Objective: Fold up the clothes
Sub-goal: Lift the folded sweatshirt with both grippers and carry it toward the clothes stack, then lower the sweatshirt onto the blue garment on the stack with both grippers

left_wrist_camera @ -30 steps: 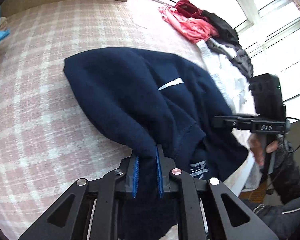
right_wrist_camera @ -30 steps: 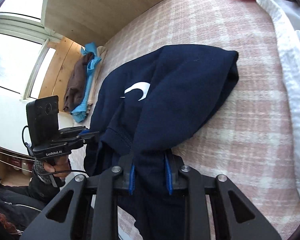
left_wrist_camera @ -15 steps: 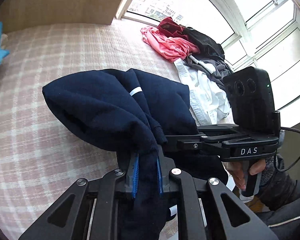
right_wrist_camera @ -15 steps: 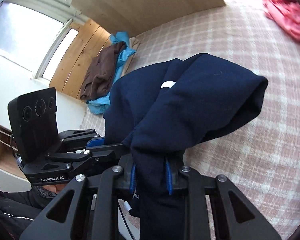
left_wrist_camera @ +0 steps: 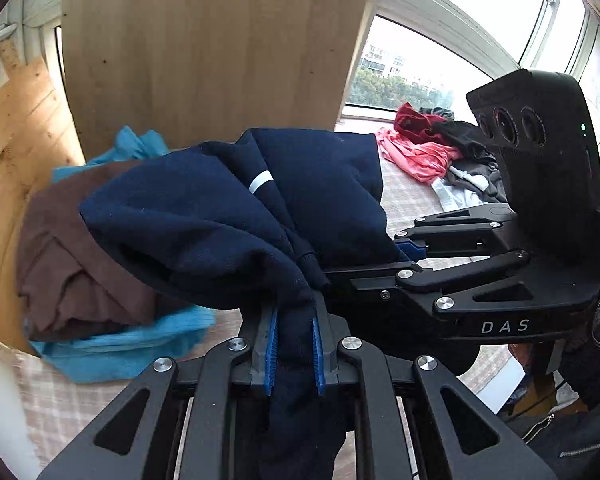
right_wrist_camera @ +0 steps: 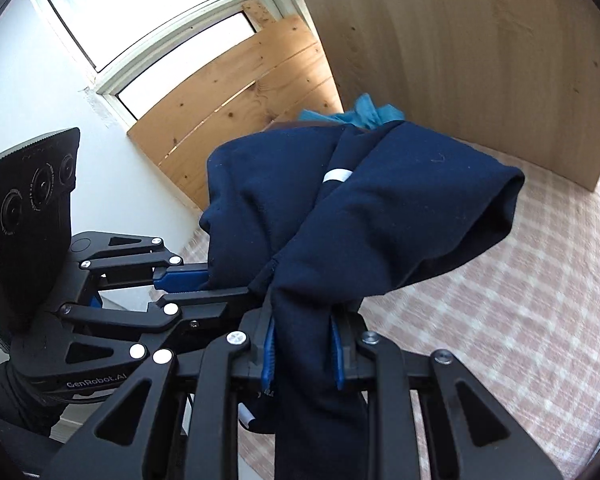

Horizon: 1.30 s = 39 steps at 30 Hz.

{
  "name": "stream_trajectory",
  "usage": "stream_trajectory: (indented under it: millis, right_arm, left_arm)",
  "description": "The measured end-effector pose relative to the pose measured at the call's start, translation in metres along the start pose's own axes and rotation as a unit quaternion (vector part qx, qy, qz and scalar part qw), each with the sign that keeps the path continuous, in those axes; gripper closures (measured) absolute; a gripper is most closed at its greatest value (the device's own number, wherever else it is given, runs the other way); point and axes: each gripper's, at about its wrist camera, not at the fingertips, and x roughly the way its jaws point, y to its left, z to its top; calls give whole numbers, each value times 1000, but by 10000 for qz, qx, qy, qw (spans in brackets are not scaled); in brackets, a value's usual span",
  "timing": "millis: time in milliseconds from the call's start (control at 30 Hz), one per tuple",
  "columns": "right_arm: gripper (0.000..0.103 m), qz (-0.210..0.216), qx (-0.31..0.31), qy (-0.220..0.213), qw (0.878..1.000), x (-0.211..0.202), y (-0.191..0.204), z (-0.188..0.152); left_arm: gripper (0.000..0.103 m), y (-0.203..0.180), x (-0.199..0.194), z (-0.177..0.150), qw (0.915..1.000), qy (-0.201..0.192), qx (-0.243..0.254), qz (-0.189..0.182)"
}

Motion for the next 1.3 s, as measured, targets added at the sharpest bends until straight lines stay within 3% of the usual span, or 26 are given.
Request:
stream_trajectory:
  millis: [233, 433, 633, 733, 833, 967, 1067, 1133, 1300]
  right_arm:
    - [81, -15, 90, -353, 9993, 54, 56, 62]
    - [81, -181, 235, -335, 9990, 100, 68, 95]
    - [82, -232, 642, -12, 9977, 142, 34, 96]
    - [82, -156, 1161, 84, 9931, 151, -4, 81]
    - [82, 15, 1641, -15, 9864, 138, -35, 73]
    - [82, -123, 1410, -103, 9899, 124, -29, 80]
    - [82, -867, 848, 245, 9923, 135, -20, 84]
    - [80, -1121, 808, 570, 9888, 145, -30, 80]
    - [71, -692, 1267, 437, 9886, 111, -40, 85]
  left_arm:
    - [91, 90, -37, 27, 9985, -127, 350, 412]
    - [91, 149, -29, 39, 9987, -108, 356, 353]
    - [89, 191, 21, 36, 9981, 185, 517, 286]
    - [88, 227, 56, 26, 9972, 491, 247, 502]
    - [88, 255, 45, 21, 9990, 312, -286, 154]
    - [89, 262, 29, 21, 9985, 202, -257, 434]
    - [89, 265, 32, 18, 9950, 380, -30, 924]
    - [85, 267, 35, 14, 9909, 525, 83, 1235]
    - [77, 270, 25, 10, 9867, 497, 44, 1547]
